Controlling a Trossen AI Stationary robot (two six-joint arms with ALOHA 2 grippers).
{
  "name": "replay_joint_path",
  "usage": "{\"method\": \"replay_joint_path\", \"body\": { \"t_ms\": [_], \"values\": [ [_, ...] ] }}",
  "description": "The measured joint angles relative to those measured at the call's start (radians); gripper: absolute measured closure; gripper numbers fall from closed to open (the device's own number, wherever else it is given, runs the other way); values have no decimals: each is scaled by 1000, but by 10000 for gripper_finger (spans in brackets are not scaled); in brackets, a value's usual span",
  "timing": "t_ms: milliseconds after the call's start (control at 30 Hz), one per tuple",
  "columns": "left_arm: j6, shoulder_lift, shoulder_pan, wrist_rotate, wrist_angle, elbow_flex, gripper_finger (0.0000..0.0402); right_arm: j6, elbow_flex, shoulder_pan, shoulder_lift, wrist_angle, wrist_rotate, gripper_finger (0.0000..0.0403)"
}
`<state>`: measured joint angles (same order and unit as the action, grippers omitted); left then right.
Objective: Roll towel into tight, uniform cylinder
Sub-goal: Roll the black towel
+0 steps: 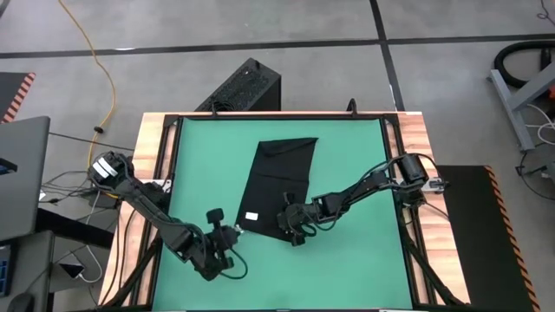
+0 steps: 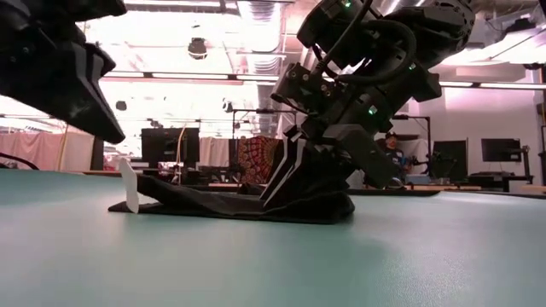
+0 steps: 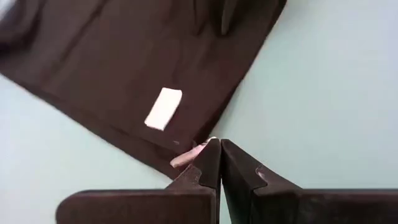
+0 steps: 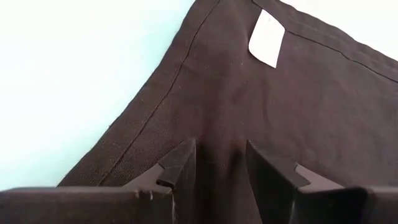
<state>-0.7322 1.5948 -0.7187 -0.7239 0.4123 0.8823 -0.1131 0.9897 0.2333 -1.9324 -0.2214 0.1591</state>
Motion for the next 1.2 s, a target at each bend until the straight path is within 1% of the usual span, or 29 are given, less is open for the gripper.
{"method": "replay_joint_path", "body": {
  "t_ms": [100,167,367,500,600,667,900,1033,1133,1200],
  "values": [
    [99,0,0,12,31,1,396,0,0,0,0,0,0,240],
    [162,0,11,27,61,1,385,0,0,0,0,0,0,240],
    [304,0,80,76,90,1,318,0,0,0,0,-1,0,240],
    [351,0,119,104,94,1,271,0,0,0,0,-1,0,240],
    [375,11,134,139,97,0,249,0,0,0,0,-1,0,240],
    [389,11,137,140,92,-3,240,0,0,0,0,-1,0,240],
    [467,10,141,143,50,-4,238,0,0,0,0,-1,-1,240],
    [514,10,144,176,21,-4,261,0,0,0,0,0,-1,240],
    [532,10,157,173,10,-11,285,0,0,0,0,-1,-1,240],
    [544,10,169,175,-33,-35,299,0,0,0,0,-1,-1,240]
  ]
}}
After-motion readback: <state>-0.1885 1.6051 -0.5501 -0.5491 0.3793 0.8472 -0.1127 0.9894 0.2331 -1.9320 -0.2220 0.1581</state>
